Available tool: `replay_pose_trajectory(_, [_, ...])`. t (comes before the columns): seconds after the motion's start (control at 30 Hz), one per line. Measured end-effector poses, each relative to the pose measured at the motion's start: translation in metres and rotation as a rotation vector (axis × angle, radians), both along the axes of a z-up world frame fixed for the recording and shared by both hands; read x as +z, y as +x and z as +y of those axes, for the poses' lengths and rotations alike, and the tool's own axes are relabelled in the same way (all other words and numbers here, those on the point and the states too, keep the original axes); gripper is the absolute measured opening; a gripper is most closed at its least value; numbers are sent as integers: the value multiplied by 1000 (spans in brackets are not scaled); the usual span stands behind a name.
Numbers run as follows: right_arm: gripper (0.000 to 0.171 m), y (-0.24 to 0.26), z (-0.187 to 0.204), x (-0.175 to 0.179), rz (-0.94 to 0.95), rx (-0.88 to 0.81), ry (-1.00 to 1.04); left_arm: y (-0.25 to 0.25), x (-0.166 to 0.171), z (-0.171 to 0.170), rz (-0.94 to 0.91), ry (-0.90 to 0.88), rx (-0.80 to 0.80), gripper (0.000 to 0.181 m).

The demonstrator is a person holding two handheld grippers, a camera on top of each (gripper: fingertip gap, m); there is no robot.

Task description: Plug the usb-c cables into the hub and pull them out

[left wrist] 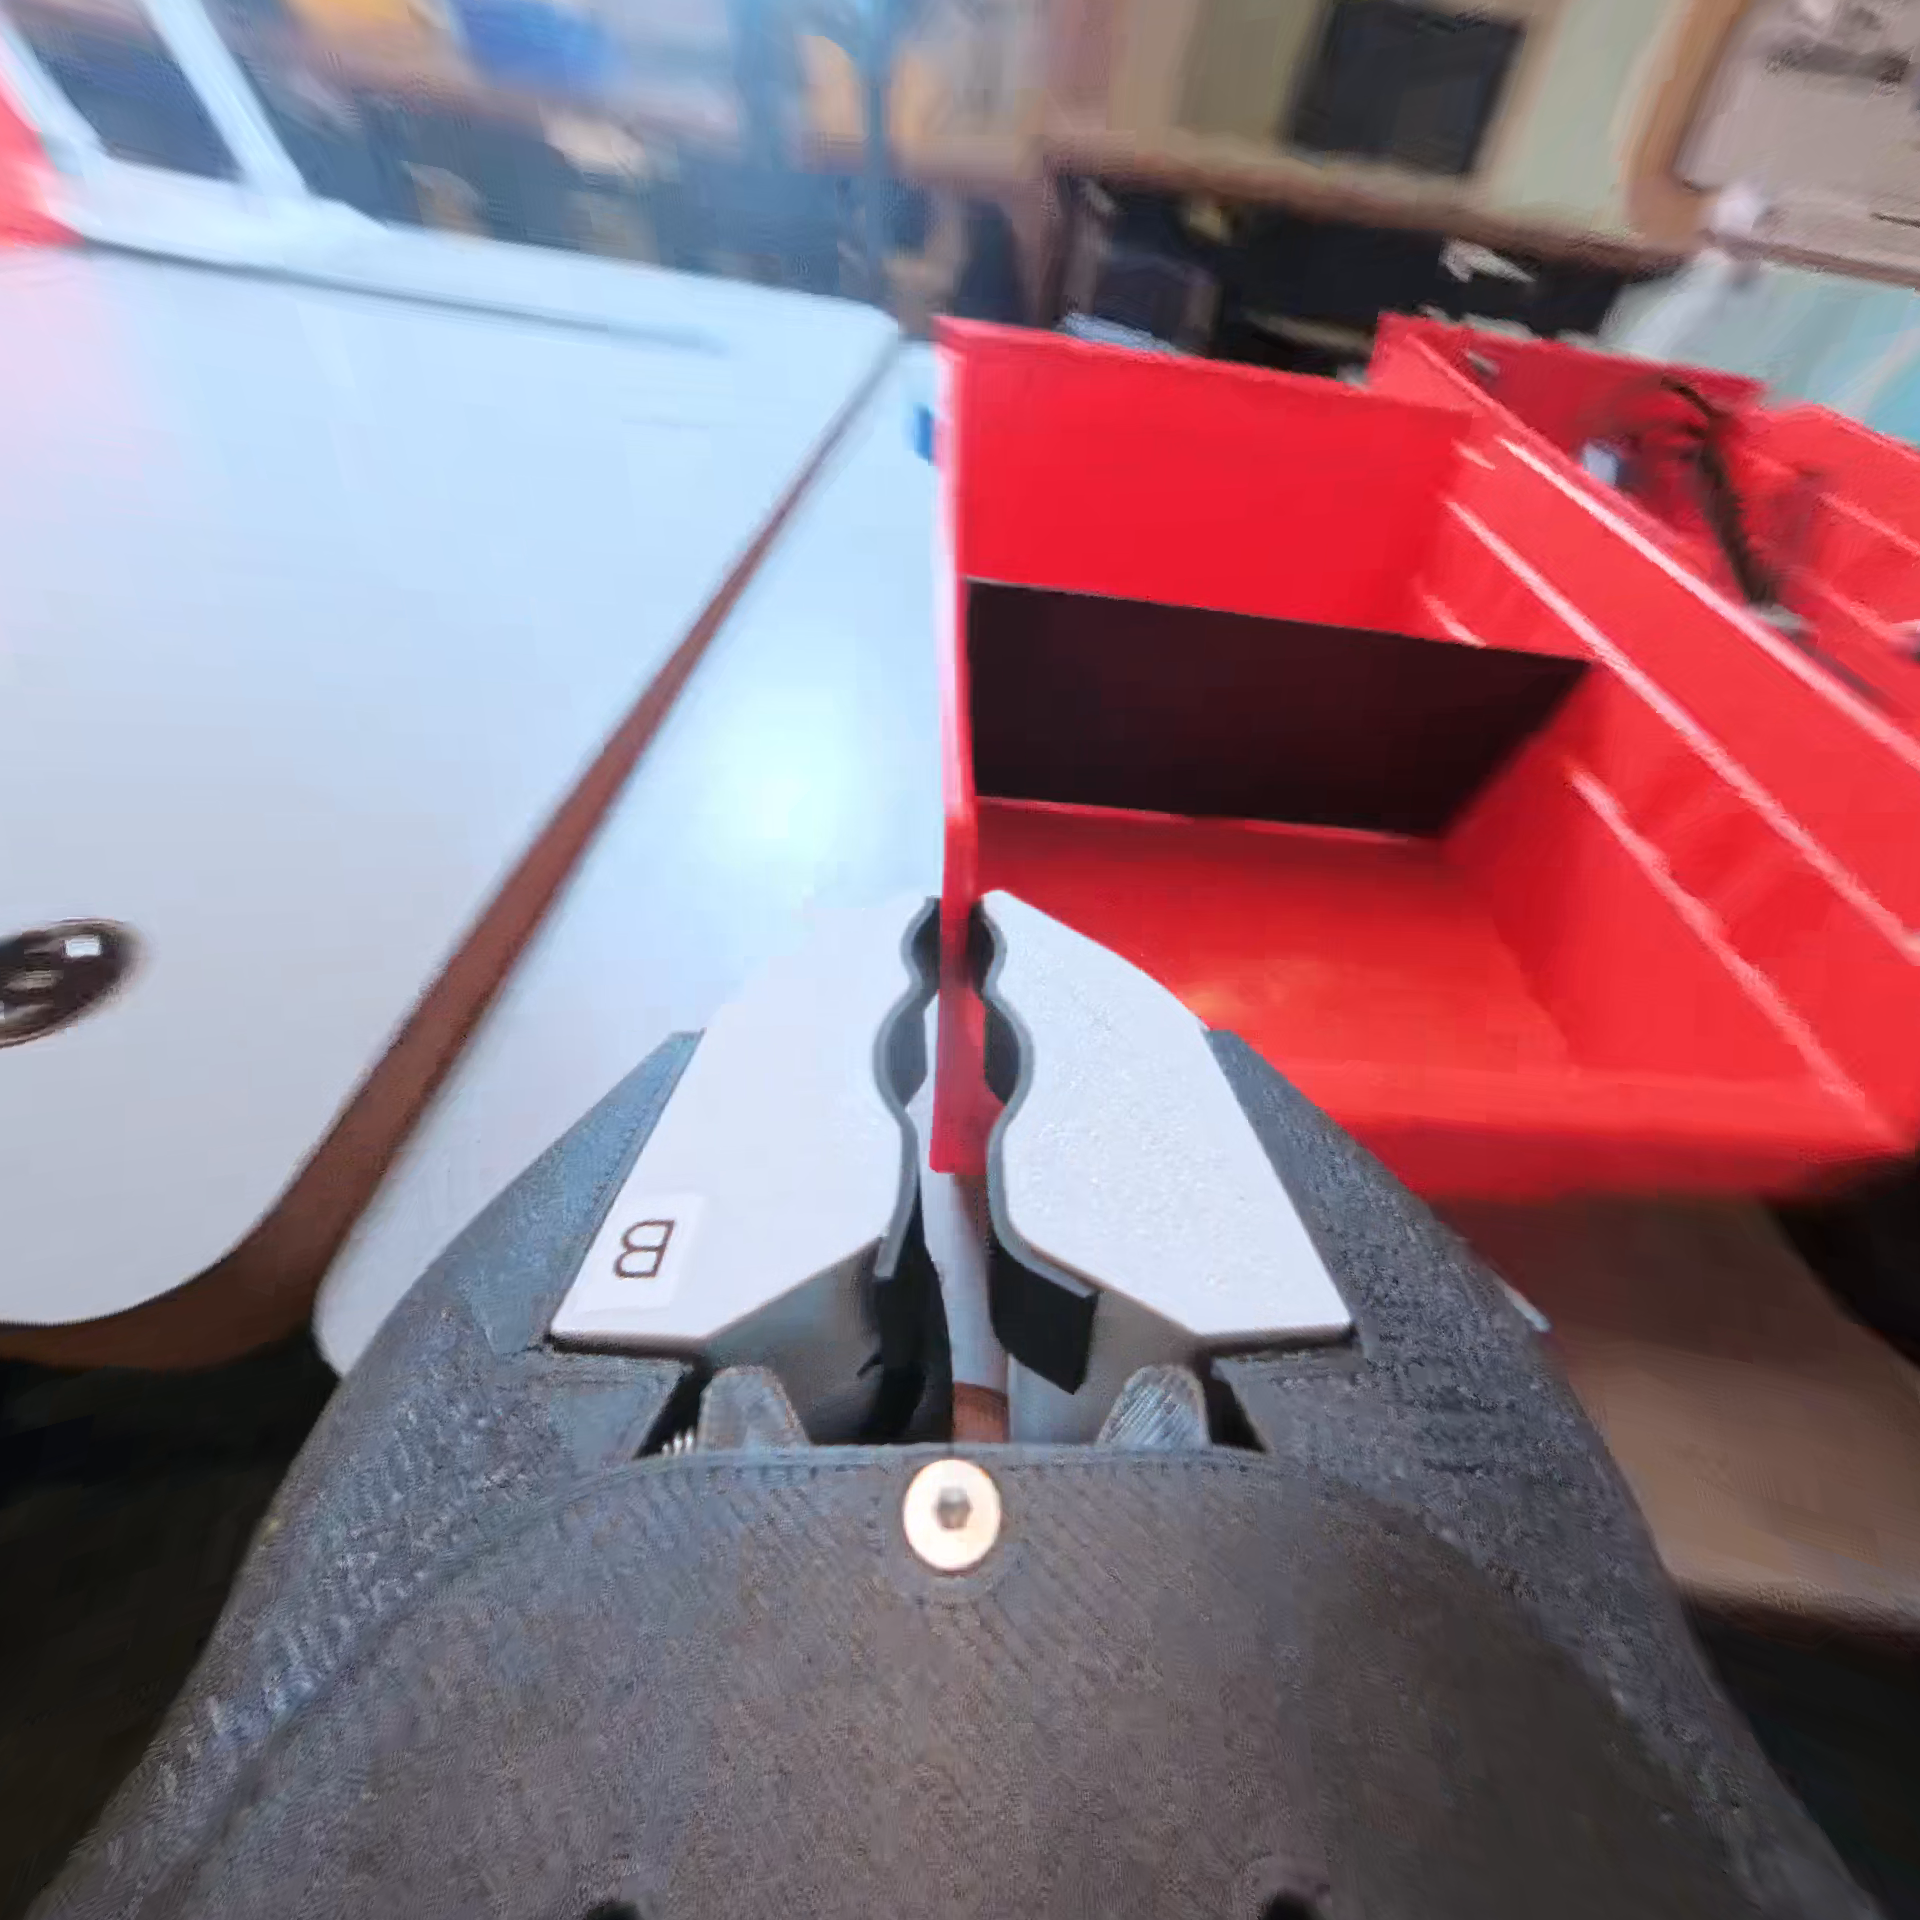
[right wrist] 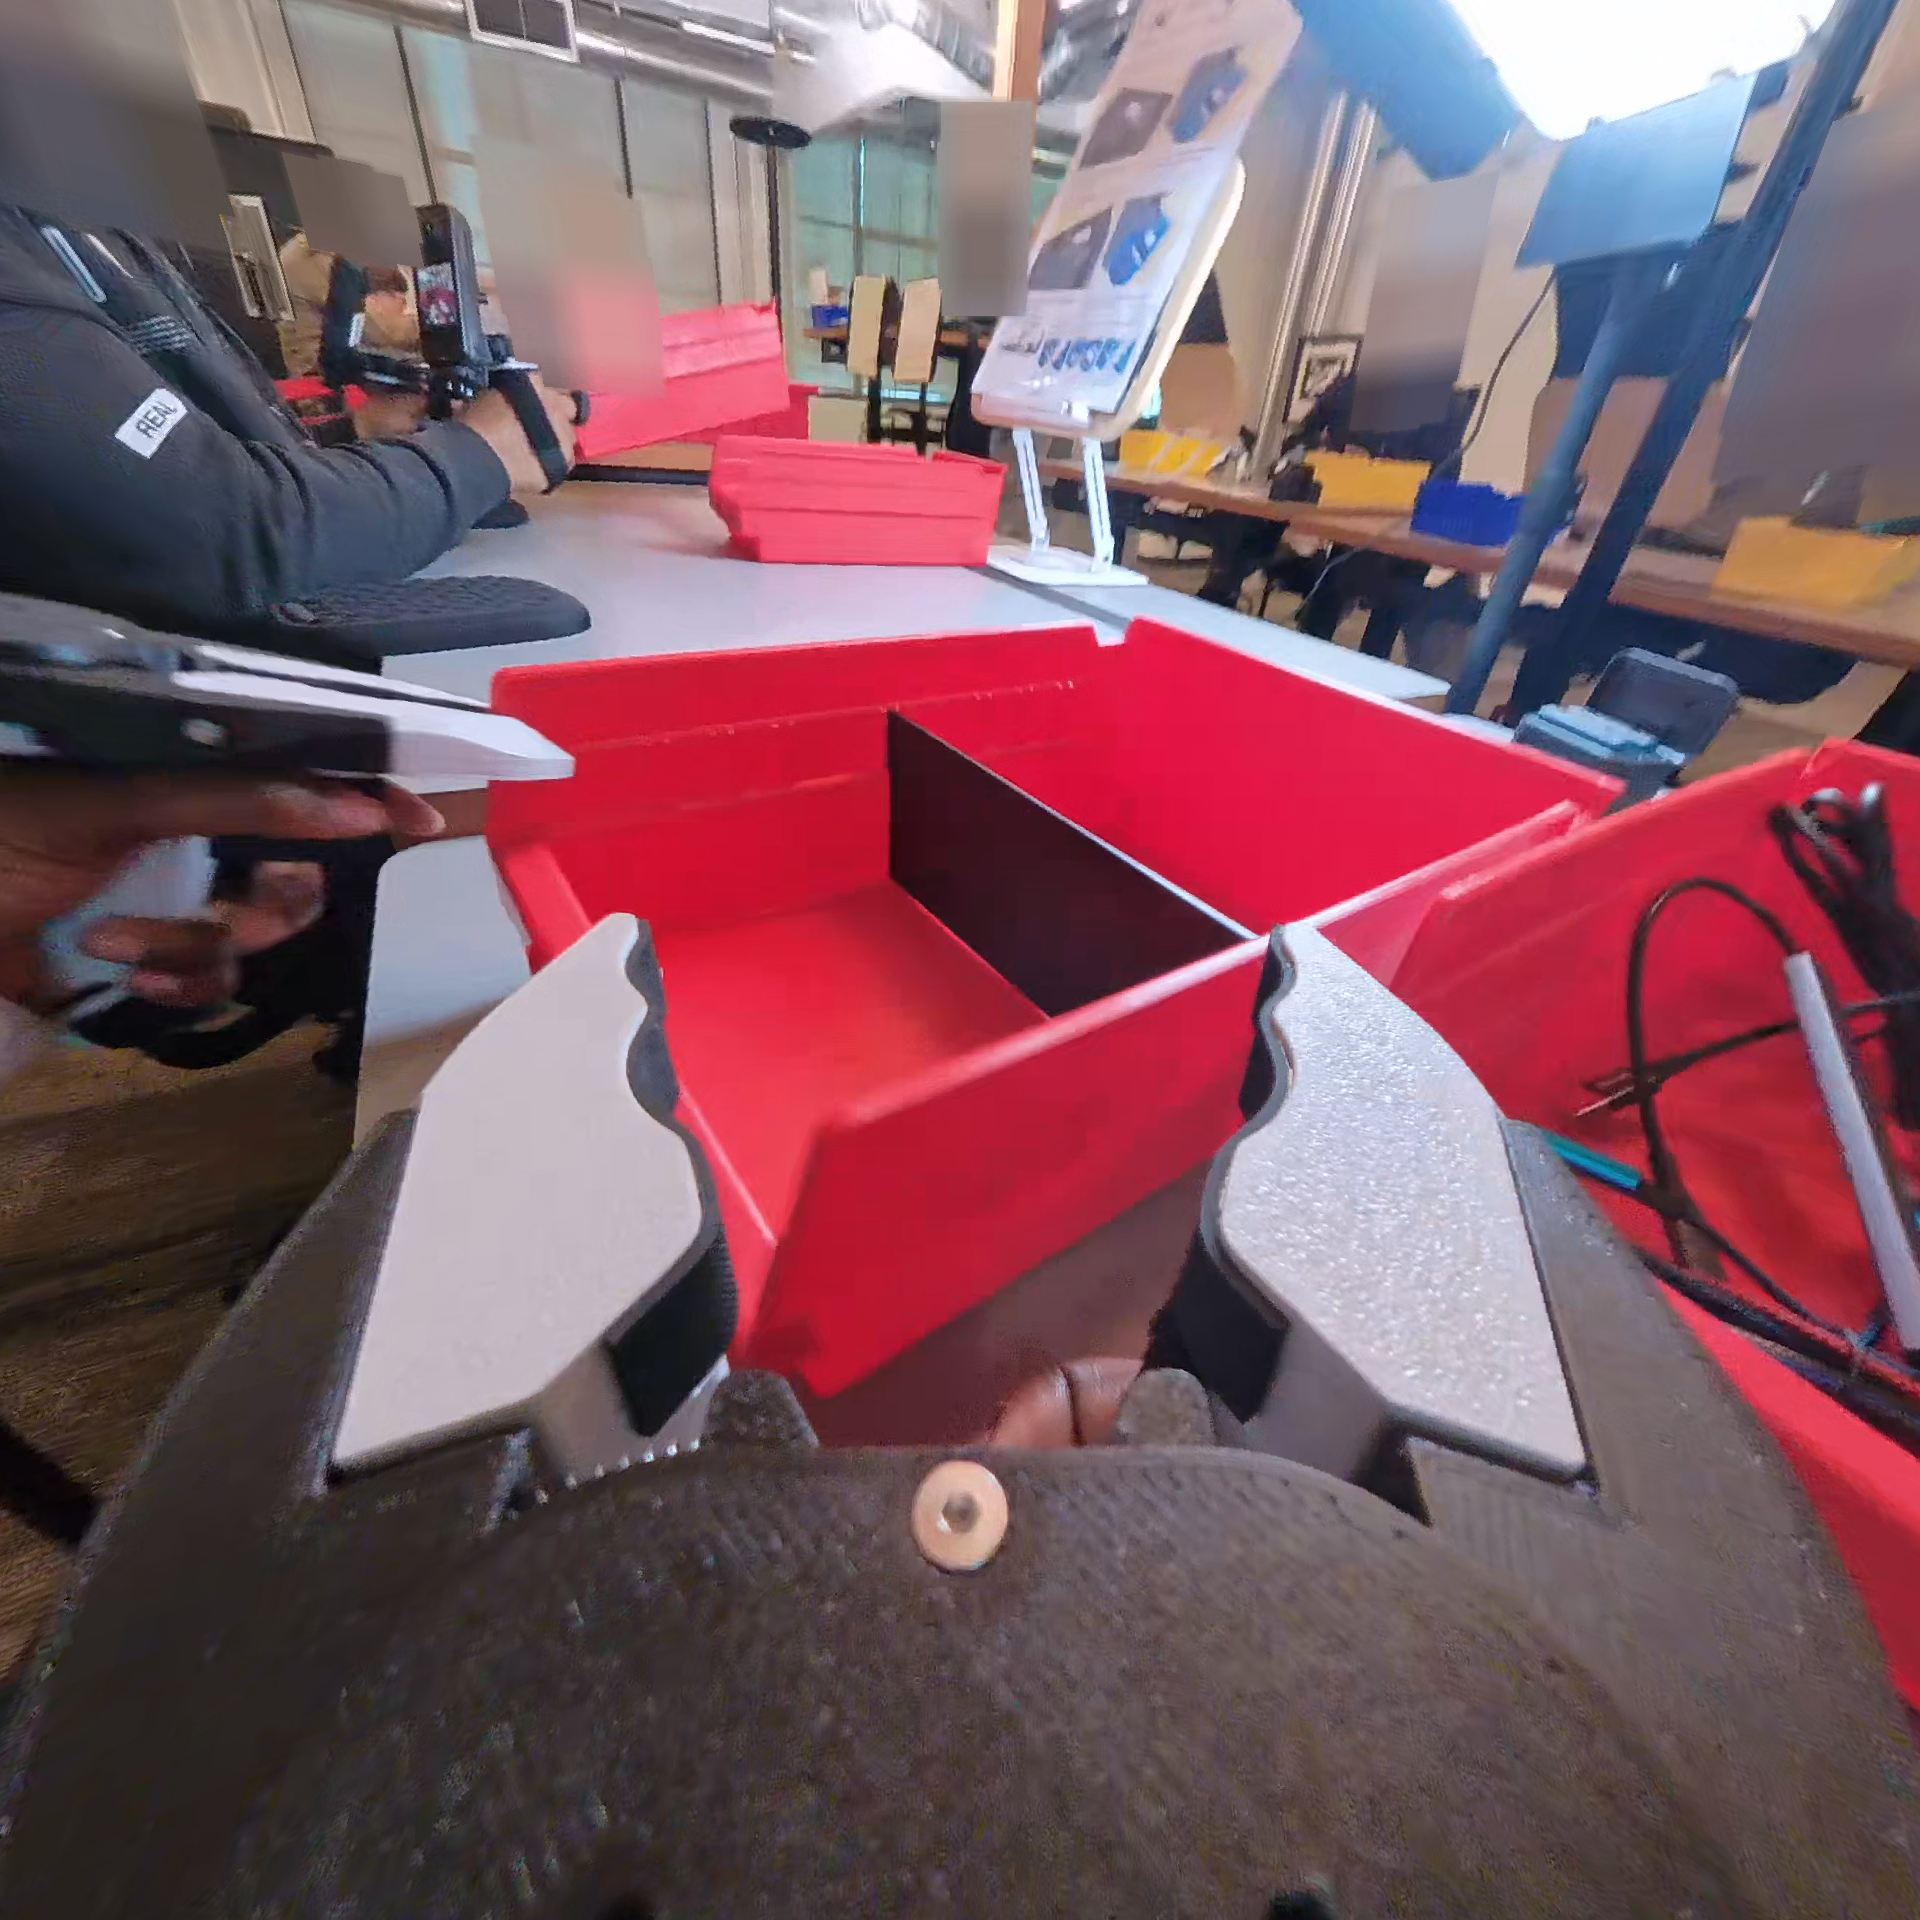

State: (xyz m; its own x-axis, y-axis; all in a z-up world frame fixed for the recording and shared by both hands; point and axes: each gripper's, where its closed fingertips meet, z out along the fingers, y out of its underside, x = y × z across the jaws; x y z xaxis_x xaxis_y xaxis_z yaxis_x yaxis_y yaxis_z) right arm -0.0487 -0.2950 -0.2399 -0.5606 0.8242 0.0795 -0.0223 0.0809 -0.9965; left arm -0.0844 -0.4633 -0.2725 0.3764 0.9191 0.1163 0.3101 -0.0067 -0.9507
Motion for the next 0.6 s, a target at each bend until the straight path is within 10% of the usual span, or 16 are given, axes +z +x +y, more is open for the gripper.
replay_pose_trajectory(0.27, [89,-18,16,-32,-213,-124,100,-12,3,30,104,-23,-2,50])
replay_pose_trajectory(0.37, [61,-23,26,-43,-295,-183,131,-19,-5,29,91,-92,91,7])
replay_pose_trajectory(0.6, [20,-17,27,-16,-129,-134,102,22,101,26,476,-253,273,6])
